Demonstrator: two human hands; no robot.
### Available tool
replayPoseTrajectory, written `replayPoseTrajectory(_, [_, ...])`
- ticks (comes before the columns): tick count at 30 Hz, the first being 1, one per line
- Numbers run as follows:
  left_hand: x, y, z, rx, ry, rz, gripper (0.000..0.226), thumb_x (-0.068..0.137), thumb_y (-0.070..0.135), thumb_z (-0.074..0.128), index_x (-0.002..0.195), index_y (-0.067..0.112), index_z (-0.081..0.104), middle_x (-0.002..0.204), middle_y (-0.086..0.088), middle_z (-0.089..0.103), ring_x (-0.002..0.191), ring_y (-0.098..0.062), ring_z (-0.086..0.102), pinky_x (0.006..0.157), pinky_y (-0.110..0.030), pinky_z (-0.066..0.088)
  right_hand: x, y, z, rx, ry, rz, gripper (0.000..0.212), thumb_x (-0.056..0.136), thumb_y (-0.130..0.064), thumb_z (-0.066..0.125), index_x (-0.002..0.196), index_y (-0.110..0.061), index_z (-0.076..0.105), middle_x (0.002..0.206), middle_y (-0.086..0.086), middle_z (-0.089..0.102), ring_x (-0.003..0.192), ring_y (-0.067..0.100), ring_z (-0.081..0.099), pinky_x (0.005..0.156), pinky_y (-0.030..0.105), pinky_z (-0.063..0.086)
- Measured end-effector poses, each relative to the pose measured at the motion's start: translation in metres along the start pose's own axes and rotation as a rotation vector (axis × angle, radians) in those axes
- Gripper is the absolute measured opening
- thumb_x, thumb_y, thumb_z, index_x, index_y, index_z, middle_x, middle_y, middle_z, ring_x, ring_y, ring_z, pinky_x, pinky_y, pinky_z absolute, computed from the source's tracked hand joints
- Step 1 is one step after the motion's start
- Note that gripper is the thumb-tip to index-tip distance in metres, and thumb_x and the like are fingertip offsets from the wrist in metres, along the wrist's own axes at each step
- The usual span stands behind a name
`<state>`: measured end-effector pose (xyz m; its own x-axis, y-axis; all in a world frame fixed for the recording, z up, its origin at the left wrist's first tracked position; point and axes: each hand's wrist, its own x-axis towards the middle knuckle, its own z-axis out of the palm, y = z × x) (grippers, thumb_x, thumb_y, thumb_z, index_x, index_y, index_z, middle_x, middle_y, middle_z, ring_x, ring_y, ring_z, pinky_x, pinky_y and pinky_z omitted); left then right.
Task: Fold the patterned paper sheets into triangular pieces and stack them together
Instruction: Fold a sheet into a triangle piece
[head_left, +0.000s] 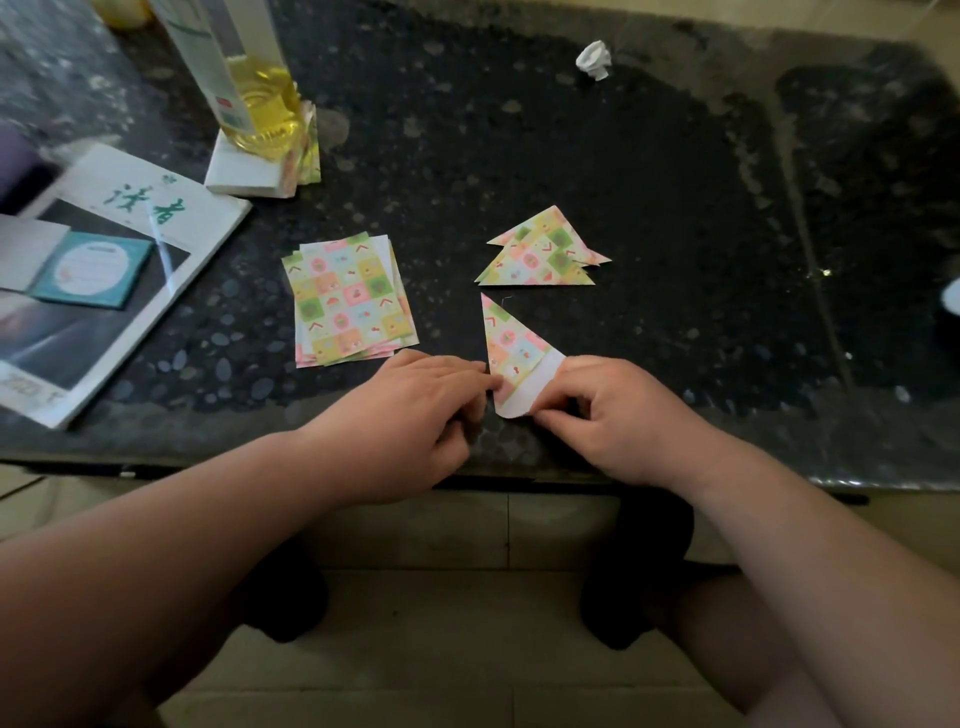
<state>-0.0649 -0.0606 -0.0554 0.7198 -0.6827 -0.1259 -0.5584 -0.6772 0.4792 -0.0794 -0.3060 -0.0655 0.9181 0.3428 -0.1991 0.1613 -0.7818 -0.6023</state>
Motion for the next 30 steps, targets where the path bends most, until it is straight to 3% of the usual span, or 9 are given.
replayPoseTrajectory(2, [-0.001,-0.005,-0.001,0.009,-0.042,-0.01,0.044,0.091,0.026,0.05,0.135,0.033,0.055,0.152,0.013,0.049,0.146,-0.007,0.037,0.118,-0.025,0.021,0.001,-0.003,0.0,0.016,-0.001,0.058,0.007,0.092,-0.029,0.074,0.094,-0.027,0.08,0.09,-0.015,0.068,0.086,0.005,0.063,0.079,0.032,0.054])
replayPoseTrajectory(4, [-0.003,-0.007,-0.001,0.055,-0.081,0.007,0.059,0.097,0.028,0.053,0.154,0.036,0.04,0.16,0.016,0.037,0.15,-0.004,0.025,0.119,-0.022,0.012,0.003,-0.008,-0.001,0.076,-0.005,0.129,0.005,0.091,-0.029,0.076,0.091,-0.026,0.08,0.084,-0.017,0.069,0.083,0.001,0.064,0.074,0.021,0.051])
replayPoseTrajectory(7, [-0.005,-0.005,0.003,0.159,-0.141,0.079,0.057,0.104,0.047,0.044,0.159,0.038,0.029,0.167,0.021,0.014,0.154,0.0,0.002,0.124,-0.028,-0.002,0.006,-0.014,-0.003,0.138,-0.033,0.206,0.004,0.088,-0.029,0.08,0.086,-0.026,0.081,0.078,-0.016,0.072,0.08,-0.003,0.064,0.065,0.01,0.047])
replayPoseTrajectory(9, [-0.008,-0.005,0.007,0.211,-0.194,0.067,0.066,0.103,0.057,0.041,0.161,0.038,0.018,0.168,0.022,0.001,0.15,0.002,-0.013,0.117,-0.023,-0.016,0.009,-0.016,-0.005,0.138,-0.058,0.24,0.004,0.087,-0.028,0.081,0.084,-0.026,0.081,0.076,-0.015,0.072,0.078,-0.004,0.064,0.062,0.008,0.047])
replayPoseTrajectory(11, [-0.01,-0.006,0.009,0.238,-0.201,0.076,0.071,0.101,0.062,0.039,0.162,0.037,0.011,0.168,0.022,-0.005,0.151,0.0,-0.017,0.114,-0.023,-0.02,0.01,-0.017,-0.006,0.149,-0.069,0.266,0.005,0.087,-0.027,0.082,0.083,-0.024,0.081,0.073,-0.013,0.073,0.076,-0.003,0.065,0.061,0.008,0.047])
replayPoseTrajectory(18, [-0.012,-0.008,0.008,0.209,-0.187,0.072,0.074,0.101,0.063,0.04,0.162,0.039,0.007,0.167,0.023,-0.006,0.152,0.0,-0.017,0.116,-0.023,-0.019,0.014,-0.025,-0.009,0.148,-0.09,0.37,0.014,0.091,-0.028,0.077,0.078,-0.022,0.078,0.065,-0.012,0.073,0.062,0.003,0.066,0.056,0.016,0.047])
replayPoseTrajectory(24, [-0.018,-0.001,0.014,0.278,-0.157,0.08,0.079,0.099,0.065,0.035,0.163,0.035,0.002,0.169,0.013,-0.008,0.156,-0.013,-0.012,0.12,-0.033,-0.015,0.02,-0.035,-0.015,0.21,-0.153,0.484,0.019,0.093,-0.025,0.073,0.075,-0.019,0.077,0.062,-0.003,0.074,0.042,0.002,0.054,0.052,0.024,0.044])
replayPoseTrajectory(30, [-0.024,0.01,0.035,0.368,-0.111,0.017,0.087,0.093,0.07,0.031,0.164,0.023,0.01,0.172,-0.003,0.004,0.158,-0.027,0.001,0.127,-0.051,0.006,0.023,-0.039,-0.014,0.322,-0.118,0.593,0.014,0.089,-0.02,0.077,0.078,-0.011,0.077,0.061,0.005,0.073,0.035,0.009,0.044,0.039,0.022,0.035])
